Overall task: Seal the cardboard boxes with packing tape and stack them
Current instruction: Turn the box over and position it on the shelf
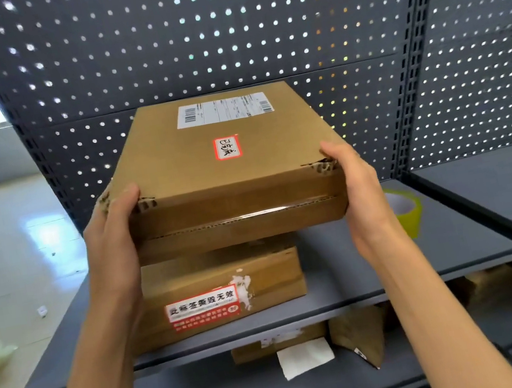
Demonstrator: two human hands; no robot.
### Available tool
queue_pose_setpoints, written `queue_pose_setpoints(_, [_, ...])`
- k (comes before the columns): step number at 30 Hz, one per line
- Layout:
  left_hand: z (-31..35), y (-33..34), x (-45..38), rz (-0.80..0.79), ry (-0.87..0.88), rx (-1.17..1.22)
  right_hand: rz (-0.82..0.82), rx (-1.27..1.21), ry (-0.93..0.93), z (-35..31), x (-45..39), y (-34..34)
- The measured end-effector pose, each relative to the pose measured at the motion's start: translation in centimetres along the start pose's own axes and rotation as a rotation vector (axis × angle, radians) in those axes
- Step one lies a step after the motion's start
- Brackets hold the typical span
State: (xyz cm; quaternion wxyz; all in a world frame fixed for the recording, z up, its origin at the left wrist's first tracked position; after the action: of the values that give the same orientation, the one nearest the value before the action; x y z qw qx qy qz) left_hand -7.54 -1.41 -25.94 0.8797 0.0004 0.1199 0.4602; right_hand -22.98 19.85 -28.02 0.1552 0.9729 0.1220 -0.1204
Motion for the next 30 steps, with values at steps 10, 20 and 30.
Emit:
queue_pose_setpoints(10, [0.5, 13.0, 6.1, 0.046, 0.089, 0.001, -0.102, -0.042, -0.019, -2.4, -6.0, -12.8])
queue_pose_setpoints(20, [0.0, 25.0, 10.8, 0.05, 0.107, 0.099, -0.099, 0.02, -0.025, -6.0, -9.9, -24.7])
queue_pose_setpoints(30, [-1.3, 32.8, 12.9, -0.046, 0.138, 0.081, 0.001, 0.047, -0.017, -5.8, -10.7, -33.1])
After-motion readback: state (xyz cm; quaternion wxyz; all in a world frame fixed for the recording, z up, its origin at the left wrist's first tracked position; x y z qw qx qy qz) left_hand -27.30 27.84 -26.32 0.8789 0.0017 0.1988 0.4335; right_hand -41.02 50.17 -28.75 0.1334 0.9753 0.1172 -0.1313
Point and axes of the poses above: each hand's wrist, its own x-axis away from the middle knuckle, its own y-axis out of the palm, z = x × y, the point moved 6 cm from there along -x, towards the middle knuckle, and after that the axes turned 7 degrees about -y, right-handed, at the moved point
